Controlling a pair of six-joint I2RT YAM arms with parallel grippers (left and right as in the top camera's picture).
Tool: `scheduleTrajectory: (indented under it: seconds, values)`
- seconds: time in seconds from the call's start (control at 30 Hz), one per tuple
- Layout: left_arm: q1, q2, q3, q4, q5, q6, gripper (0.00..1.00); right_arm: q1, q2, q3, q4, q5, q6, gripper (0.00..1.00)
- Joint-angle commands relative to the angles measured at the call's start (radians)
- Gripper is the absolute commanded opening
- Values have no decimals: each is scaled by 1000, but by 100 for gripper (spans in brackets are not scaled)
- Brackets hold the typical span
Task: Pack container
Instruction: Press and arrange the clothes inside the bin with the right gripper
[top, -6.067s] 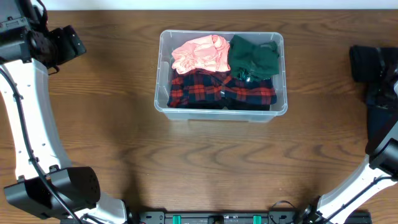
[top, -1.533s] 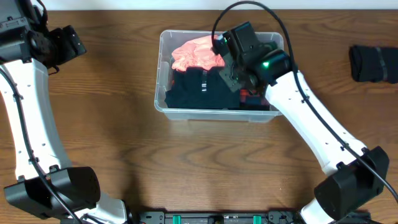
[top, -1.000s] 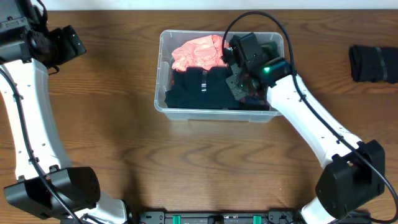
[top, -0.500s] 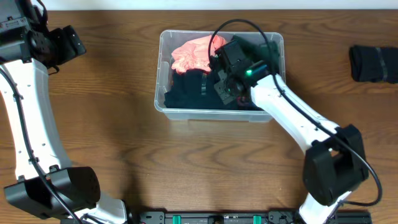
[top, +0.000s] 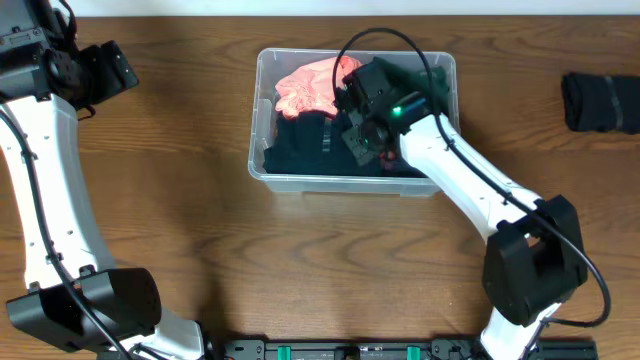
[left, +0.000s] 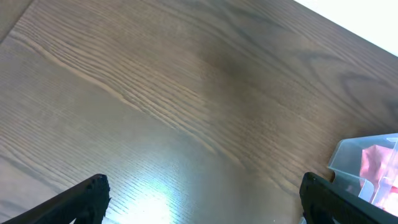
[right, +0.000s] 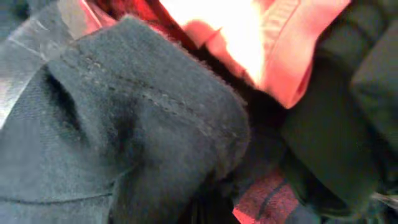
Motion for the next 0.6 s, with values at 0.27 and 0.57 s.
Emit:
scheduleTrajectory:
  seconds: [0.27,0.57]
  values:
    - [3,1,1,-2,-8,1,98,69,-69,68,10,-22,2,1]
    - [3,1,1,-2,-8,1,98,98,2,68,98,-22,2,1]
